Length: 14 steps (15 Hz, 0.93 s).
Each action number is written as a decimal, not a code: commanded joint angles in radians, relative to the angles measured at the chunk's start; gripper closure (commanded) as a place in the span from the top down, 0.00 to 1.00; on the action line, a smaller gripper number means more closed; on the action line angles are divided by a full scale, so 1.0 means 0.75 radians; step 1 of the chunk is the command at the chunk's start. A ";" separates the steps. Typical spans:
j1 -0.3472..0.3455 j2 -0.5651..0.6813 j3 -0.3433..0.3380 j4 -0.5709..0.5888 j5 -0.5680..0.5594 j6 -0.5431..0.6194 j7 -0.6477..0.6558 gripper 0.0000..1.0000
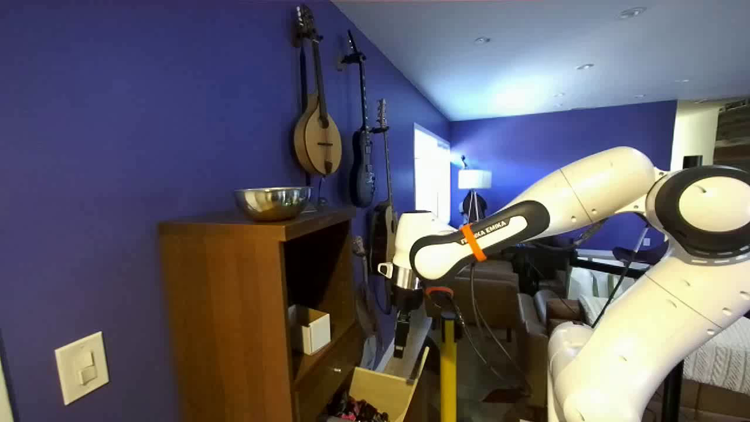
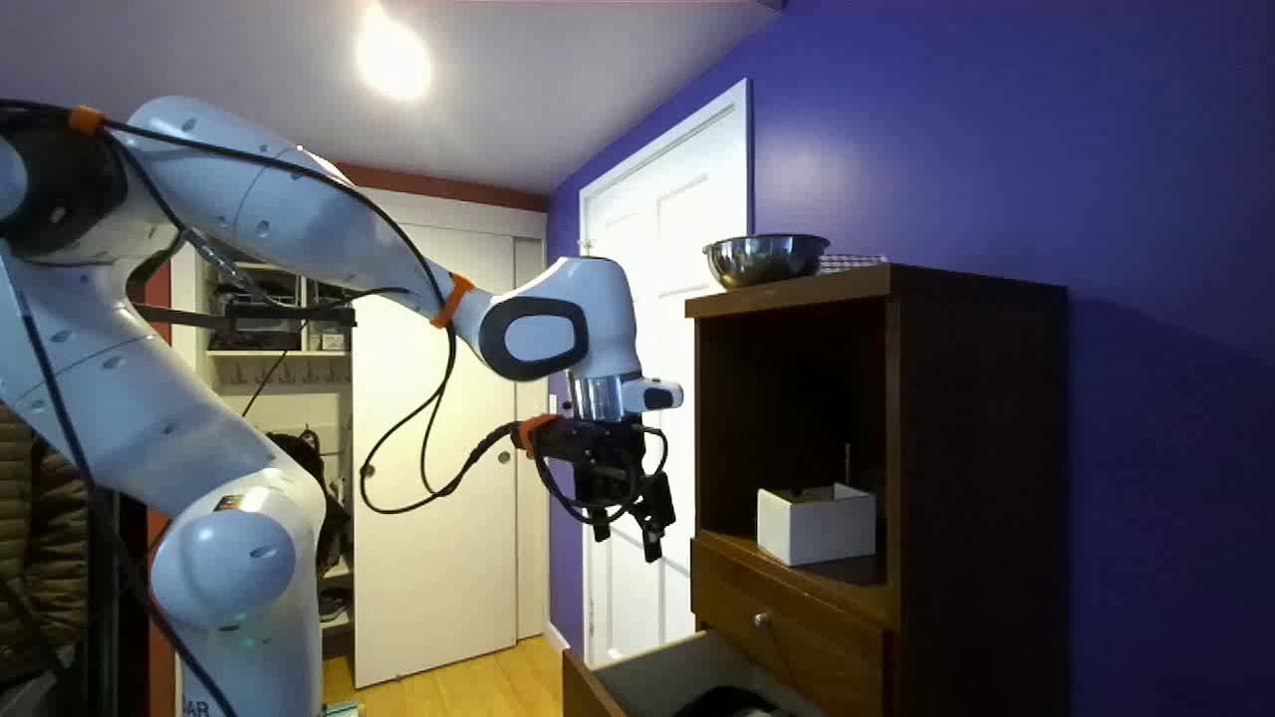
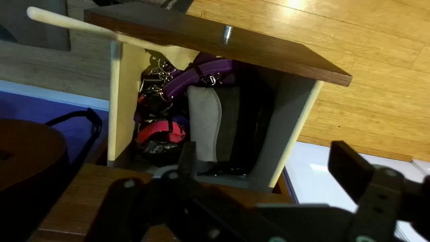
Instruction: Put the box in the open drawer
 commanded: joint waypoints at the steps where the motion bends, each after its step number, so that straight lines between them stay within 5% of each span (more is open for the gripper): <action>1: -0.002 0.000 0.003 0.002 0.002 -0.004 -0.001 1.00; 5: -0.002 0.000 0.003 0.002 0.002 -0.004 -0.001 1.00; 6: -0.013 0.032 0.032 0.022 0.033 0.042 0.111 1.00; 14: -0.069 0.327 0.117 0.251 0.065 0.630 0.512 1.00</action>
